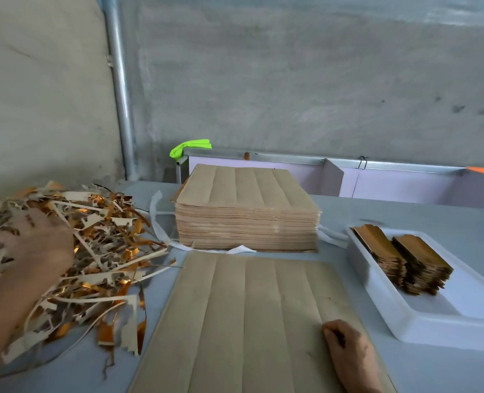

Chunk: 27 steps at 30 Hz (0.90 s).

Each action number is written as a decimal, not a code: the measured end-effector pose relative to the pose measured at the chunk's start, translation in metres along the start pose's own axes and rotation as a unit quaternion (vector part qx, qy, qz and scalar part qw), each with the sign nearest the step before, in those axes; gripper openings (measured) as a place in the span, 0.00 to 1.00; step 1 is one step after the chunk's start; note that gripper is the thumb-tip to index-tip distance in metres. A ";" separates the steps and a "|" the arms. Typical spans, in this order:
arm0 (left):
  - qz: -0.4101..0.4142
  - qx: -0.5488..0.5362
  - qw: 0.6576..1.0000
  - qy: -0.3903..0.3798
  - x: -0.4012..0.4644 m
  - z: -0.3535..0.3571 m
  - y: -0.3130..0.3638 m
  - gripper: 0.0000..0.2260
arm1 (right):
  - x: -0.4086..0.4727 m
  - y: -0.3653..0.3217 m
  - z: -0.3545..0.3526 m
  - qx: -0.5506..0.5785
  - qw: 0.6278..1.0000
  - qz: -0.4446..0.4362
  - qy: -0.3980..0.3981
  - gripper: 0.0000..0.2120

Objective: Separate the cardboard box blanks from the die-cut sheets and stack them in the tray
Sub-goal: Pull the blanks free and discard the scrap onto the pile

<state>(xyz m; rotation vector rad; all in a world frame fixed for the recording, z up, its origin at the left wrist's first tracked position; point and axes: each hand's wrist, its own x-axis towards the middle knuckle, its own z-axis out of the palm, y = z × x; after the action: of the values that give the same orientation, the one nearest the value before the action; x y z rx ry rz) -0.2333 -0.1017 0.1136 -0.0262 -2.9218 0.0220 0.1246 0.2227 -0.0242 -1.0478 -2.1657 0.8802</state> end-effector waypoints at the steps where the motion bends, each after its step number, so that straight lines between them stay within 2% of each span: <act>1: 0.005 0.041 0.999 0.027 -0.011 -0.003 0.007 0.25 | 0.000 -0.001 0.000 0.002 1.000 0.002 0.003 0.08; 4: 0.090 0.091 0.986 0.110 -0.062 -0.006 0.032 0.28 | 0.000 -0.001 -0.001 -0.022 1.000 -0.008 -0.004 0.09; 6: 0.172 0.044 0.979 0.102 -0.095 -0.002 0.051 0.30 | 0.000 -0.002 -0.001 -0.053 0.998 -0.030 -0.022 0.07; 9: 0.292 -0.023 0.956 0.004 -0.152 0.011 0.082 0.33 | 0.004 -0.004 -0.002 -0.105 0.991 -0.060 -0.059 0.08; 12: 0.371 -0.094 0.911 -0.151 -0.210 0.033 0.106 0.35 | 0.005 -0.013 -0.012 -0.144 0.981 -0.072 -0.111 0.09; 14: 0.393 -0.094 0.889 -0.216 -0.238 0.049 0.114 0.37 | 0.002 -0.015 -0.018 -0.143 0.979 -0.067 -0.130 0.11; 16: 0.400 -0.070 0.884 -0.231 -0.259 0.064 0.118 0.38 | -0.006 -0.012 -0.023 -0.120 0.985 -0.056 -0.107 0.12; 19: 0.399 -0.035 0.894 -0.200 -0.277 0.079 0.119 0.38 | -0.023 -0.001 -0.031 -0.129 0.991 -0.033 -0.028 0.12; 23: 0.395 -0.032 0.901 -0.176 -0.283 0.085 0.117 0.36 | -0.038 0.007 -0.048 -0.142 0.988 0.062 0.024 0.16; 25: 0.388 -0.032 0.906 -0.169 -0.284 0.087 0.119 0.35 | -0.047 0.008 -0.057 -0.188 0.977 0.099 0.022 0.17; 27: 0.389 -0.031 0.905 -0.168 -0.285 0.089 0.119 0.35 | -0.057 0.003 -0.060 -0.246 0.962 0.119 -0.019 0.13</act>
<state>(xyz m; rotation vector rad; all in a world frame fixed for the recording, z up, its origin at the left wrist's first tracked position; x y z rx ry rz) 0.0278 0.0105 -0.0372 -1.3055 -3.0112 0.0671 0.1998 0.1957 -0.0009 -1.5676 -2.3878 0.4626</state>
